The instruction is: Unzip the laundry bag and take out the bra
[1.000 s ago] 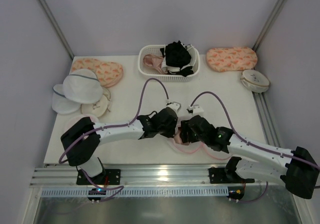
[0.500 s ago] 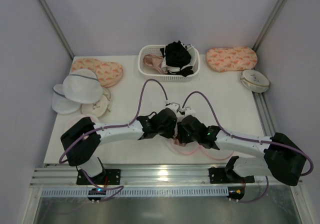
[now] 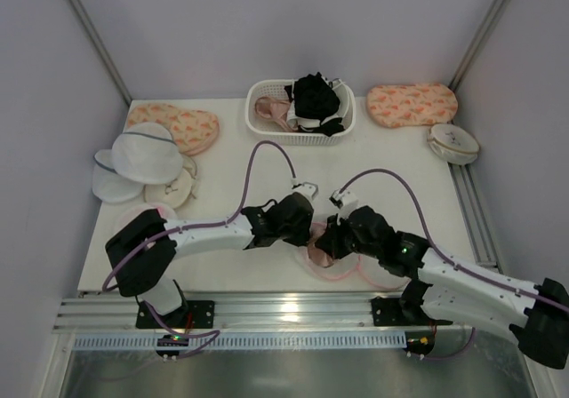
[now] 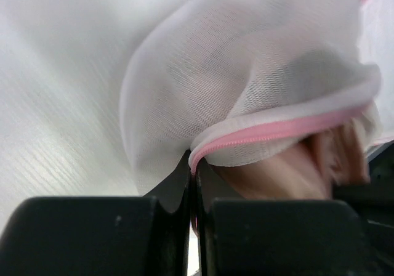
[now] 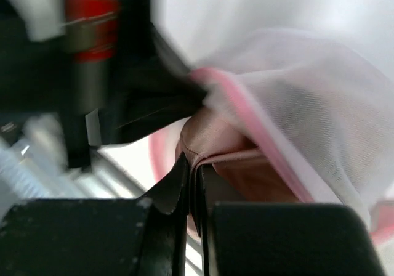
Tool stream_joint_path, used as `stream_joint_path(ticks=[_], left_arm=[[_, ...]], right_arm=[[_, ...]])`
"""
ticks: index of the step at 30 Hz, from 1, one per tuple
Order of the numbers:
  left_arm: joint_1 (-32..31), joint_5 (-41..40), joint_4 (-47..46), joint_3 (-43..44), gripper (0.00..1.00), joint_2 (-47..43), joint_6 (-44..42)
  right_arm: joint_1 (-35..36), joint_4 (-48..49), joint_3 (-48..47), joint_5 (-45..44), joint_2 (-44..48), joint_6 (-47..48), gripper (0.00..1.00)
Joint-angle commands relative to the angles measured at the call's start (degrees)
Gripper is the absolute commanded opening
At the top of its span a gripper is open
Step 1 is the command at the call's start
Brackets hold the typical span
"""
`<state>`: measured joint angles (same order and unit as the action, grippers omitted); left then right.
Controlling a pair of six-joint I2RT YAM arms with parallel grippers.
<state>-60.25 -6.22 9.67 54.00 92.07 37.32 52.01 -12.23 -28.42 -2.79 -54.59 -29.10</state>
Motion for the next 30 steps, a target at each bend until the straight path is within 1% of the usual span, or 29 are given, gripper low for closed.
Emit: stream_joint_path(ticks=[1, 2, 4, 5, 6, 7, 10, 13, 14, 17, 18, 20, 21, 23, 24, 26, 27, 28, 30], left_arm=[[0.7, -2.0, -0.9, -0.1, 0.00, -2.6, 0.8], [0.8, -2.0, -0.9, -0.1, 0.00, -2.7, 0.9], [1.1, -2.2, -0.8, 0.1, 0.00, -2.6, 1.2], [1.2, -2.1, -0.7, 0.1, 0.00, -2.6, 1.3], [1.4, -2.2, -0.8, 0.1, 0.00, -2.4, 1.5], [1.6, -2.2, -0.8, 0.1, 0.00, -2.4, 1.6], [1.8, -2.0, -0.9, 0.0, 0.00, -2.3, 1.9], [1.9, -2.0, -0.6, -0.2, 0.00, -2.4, 2.2], [1.9, -2.0, -0.5, -0.3, 0.00, -2.6, 2.2], [2.0, -2.1, -0.7, -1.5, 0.00, -3.7, 2.3], [2.1, -2.0, -0.7, -2.4, 0.00, -4.0, 2.4], [2.1, -1.6, -0.9, -3.2, 0.00, -4.9, 2.6], [2.1, -1.3, -0.8, -4.1, 0.00, -5.1, 2.8], [2.1, -1.0, -1.2, -5.1, 0.00, -6.3, 3.2], [2.1, -1.0, -1.4, -6.3, 0.00, -6.8, 3.5], [2.1, -1.0, -1.5, -7.6, 0.00, -8.8, 3.9], [2.1, -1.2, -1.6, -8.2, 0.00, -9.6, 4.2], [2.1, -1.4, -1.6, -9.3, 0.00, -10.4, 4.4], [2.1, -1.6, -1.4, -10.2, 0.00, -12.4, 4.7]], right_arm=[[0.1, 0.9, 0.5, 16.6, 10.0, 4.1, 0.04], [0.1, 0.7, 0.6, 19.4, 11.3, 4.6, 0.04], [0.1, -2.8, -0.4, 24.8, 13.5, 6.2, 0.04], [0.2, -4.0, -0.8, 26.2, 14.0, 6.7, 0.04], [0.3, -3.6, -0.6, 27.5, 14.3, 6.3, 0.04], [0.5, -2.5, -0.2, 31.1, 14.8, 5.9, 0.04], [0.8, -3.4, -1.7, 30.8, 14.9, 5.4, 0.04], [0.9, -3.0, -3.0, 28.8, 19.1, 5.6, 0.04], [0.9, -2.9, -3.4, 26.5, 22.6, 5.8, 0.04], [0.9, -4.1, -6.3, 18.9, 27.9, 5.5, 0.04], [0.8, -5.0, -8.3, 13.2, 30.0, 5.5, 0.04], [0.8, -5.5, -11.3, 9.2, 30.9, 6.1, 0.04], [0.8, -5.3, -12.2, 4.8, 30.9, 5.8, 0.03], [0.9, -4.2, -14.0, 0.2, 30.1, 6.1, 0.04], [0.9, -3.1, -14.6, -5.2, 28.9, 6.2, 0.04], [0.9, -2.5, -17.0, -11.0, 26.9, 6.9, 0.04], [0.9, -2.3, -18.0, -13.4, 25.6, 7.5, 0.03], [0.9, -2.0, -18.9, -17.8, 22.7, 8.0, 0.04], [0.8, -0.3, -21.8, -22.0, 19.6, 10.1, 0.04]])
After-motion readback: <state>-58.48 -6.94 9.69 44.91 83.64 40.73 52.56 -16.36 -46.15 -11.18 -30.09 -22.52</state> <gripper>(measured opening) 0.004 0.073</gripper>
